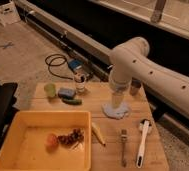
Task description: Place grapes in metal cup
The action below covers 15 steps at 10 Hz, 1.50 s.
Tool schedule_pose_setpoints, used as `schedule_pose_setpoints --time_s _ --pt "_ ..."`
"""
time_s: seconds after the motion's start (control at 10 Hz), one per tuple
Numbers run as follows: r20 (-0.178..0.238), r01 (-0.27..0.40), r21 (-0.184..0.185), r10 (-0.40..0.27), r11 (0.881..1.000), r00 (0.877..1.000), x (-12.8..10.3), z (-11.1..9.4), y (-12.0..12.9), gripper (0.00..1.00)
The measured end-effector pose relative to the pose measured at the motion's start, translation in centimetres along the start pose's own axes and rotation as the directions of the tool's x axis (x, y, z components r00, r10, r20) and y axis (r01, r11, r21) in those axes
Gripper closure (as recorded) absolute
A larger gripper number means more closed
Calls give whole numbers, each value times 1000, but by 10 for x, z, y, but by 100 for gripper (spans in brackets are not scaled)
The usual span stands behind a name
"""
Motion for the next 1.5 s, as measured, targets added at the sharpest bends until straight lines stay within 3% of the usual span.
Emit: schedule_pose_setpoints --time_s 0.1,0.7,1.0,1.2,1.5 --pt "0 32 -6 -32 999 999 -15 3 3 31" --pt "-4 29 -5 -29 1000 1000 -13 3 3 31" --pt "-7 70 15 -70 997 998 -21 -3 0 31" --pt "14 125 38 -125 991 992 -49 -6 -5 31" --pt "68 228 41 -231 973 971 -120 5 -4 31"
